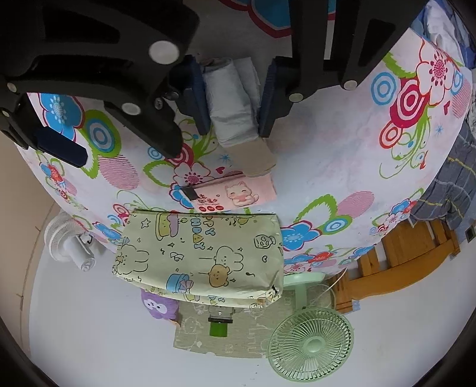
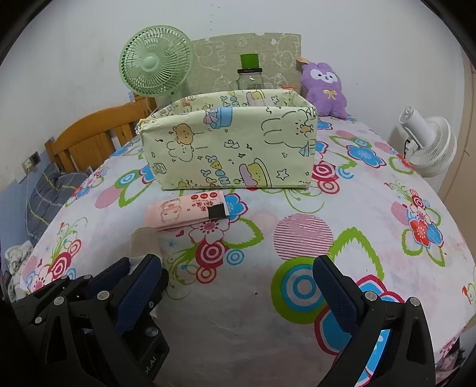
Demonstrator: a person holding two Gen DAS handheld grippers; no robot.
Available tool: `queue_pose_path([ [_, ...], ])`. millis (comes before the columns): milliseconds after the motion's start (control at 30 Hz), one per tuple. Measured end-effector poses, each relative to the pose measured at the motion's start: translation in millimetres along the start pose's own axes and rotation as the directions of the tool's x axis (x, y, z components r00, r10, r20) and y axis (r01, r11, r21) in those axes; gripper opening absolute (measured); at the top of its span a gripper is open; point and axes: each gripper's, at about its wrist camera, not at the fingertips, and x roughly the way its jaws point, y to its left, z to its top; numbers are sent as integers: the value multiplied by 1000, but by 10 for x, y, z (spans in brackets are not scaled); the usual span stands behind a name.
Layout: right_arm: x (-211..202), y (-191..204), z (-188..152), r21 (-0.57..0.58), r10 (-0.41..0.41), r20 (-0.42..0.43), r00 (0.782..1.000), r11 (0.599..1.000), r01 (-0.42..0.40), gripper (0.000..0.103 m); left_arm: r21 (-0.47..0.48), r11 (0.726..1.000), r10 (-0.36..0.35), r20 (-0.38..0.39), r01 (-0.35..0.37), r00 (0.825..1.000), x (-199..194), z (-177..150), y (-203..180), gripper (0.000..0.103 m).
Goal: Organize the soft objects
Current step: 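Grasp the rolled white cloth with beige band using the left gripper, then hold the rolled cloth in the left gripper while the right grasps the pink wipes pack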
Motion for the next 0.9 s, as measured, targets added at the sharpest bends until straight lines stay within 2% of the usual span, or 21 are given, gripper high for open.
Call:
queue_pose_path([
  [500, 55, 131, 221, -10, 29, 21, 999, 1000, -29, 103, 17, 998, 67, 52, -68, 996, -48, 230, 104, 33],
  [900, 252, 199, 391, 28, 35, 1, 999, 999, -35, 103, 42, 993, 108, 51, -110, 993, 148, 449, 301, 33],
])
